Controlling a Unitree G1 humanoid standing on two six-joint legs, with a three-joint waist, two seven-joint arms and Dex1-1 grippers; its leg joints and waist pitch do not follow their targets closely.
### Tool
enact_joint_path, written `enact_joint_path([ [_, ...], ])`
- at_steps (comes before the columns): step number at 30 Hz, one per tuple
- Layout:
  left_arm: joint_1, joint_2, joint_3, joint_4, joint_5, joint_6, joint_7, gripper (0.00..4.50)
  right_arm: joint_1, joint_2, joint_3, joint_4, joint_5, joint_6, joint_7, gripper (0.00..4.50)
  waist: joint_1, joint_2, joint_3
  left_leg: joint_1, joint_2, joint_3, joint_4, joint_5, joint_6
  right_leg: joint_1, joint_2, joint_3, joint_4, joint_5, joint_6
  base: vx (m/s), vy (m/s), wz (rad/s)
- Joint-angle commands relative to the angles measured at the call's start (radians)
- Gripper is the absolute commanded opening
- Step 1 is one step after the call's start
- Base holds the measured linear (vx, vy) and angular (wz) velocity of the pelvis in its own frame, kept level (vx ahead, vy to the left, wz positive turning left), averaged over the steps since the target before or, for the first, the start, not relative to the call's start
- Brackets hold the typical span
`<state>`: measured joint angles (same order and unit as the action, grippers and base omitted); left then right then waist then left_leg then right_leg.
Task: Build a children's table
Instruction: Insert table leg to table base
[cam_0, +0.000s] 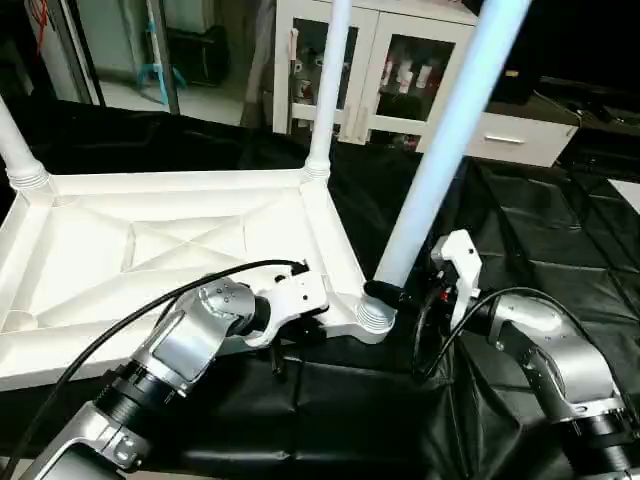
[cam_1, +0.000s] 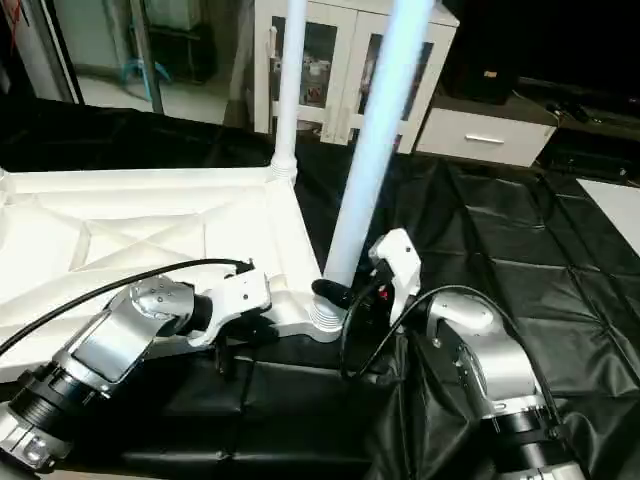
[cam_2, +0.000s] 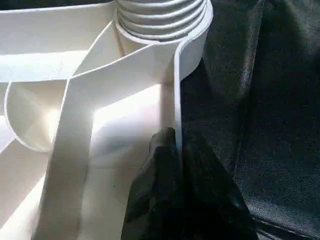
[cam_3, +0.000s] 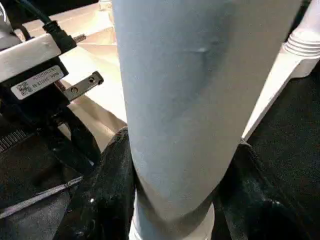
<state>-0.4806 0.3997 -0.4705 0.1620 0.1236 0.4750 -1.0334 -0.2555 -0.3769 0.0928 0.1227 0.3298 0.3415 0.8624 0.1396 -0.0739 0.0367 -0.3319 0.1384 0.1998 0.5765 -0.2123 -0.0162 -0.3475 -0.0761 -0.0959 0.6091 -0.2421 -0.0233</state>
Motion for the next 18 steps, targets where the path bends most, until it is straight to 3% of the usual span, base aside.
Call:
enact_joint_path([
  [1, -0.008, -0.013, -0.011, 0.002, -0.001, -0.01, 0.014, 0.0, 0.068, -0.017, 0.043, 0.104, -0.039, 0.053, -0.014, 1.84, -0.004, 0.015, -0.017, 0.012, 0.127, -0.074, -0.099, -0.361, -0.063, -0.002, -0.137, 0.089, -0.111, -0.384, -0.116, 0.0, 0.0, 0.0],
  [5, -0.01, -0.014, -0.013, 0.005, -0.001, -0.011, 0.012, 0.0, 0.076, -0.028, 0.057, 0.109, -0.059, 0.065, -0.006, 1.84, -0.005, 0.016, -0.016, 0.013, 0.127, -0.072, -0.1, -0.362, -0.064, -0.003, -0.135, 0.089, -0.111, -0.365, -0.12, 0.0, 0.0, 0.0],
  [9, -0.01, -0.013, -0.015, 0.004, -0.001, -0.013, 0.01, 0.0, 0.079, -0.063, 0.112, 0.139, -0.115, 0.077, 0.01, 1.84, -0.005, 0.016, -0.014, 0.015, 0.128, -0.074, -0.101, -0.382, -0.067, -0.003, -0.136, 0.089, -0.114, -0.393, -0.115, 0.0, 0.0, 0.0],
  [15, -0.007, -0.012, -0.018, 0.0, 0.0, -0.01, 0.009, 0.0, 0.079, -0.062, 0.126, 0.149, -0.126, 0.077, 0.006, 1.84, -0.006, 0.016, -0.016, 0.016, 0.129, -0.077, -0.108, -0.392, -0.076, -0.001, -0.135, 0.087, -0.115, -0.379, -0.105, 0.0, 0.0, 0.0],
  [17, -0.005, -0.013, -0.017, -0.003, 0.0, -0.008, 0.012, 0.0, 0.075, -0.058, 0.126, 0.153, -0.126, 0.076, -0.002, 1.84, -0.006, 0.008, -0.016, 0.015, 0.129, -0.076, -0.108, -0.389, -0.073, 0.001, -0.136, 0.086, -0.115, -0.377, -0.105, 0.0, 0.0, 0.0],
  [18, -0.004, -0.013, -0.017, -0.003, 0.0, -0.007, 0.013, 0.0, 0.072, -0.055, 0.126, 0.157, -0.126, 0.075, -0.006, 1.84, -0.005, 0.01, -0.016, 0.017, 0.128, -0.076, -0.108, -0.39, -0.073, -0.001, -0.136, 0.087, -0.116, -0.381, -0.105, 0.0, 0.0, 0.0],
])
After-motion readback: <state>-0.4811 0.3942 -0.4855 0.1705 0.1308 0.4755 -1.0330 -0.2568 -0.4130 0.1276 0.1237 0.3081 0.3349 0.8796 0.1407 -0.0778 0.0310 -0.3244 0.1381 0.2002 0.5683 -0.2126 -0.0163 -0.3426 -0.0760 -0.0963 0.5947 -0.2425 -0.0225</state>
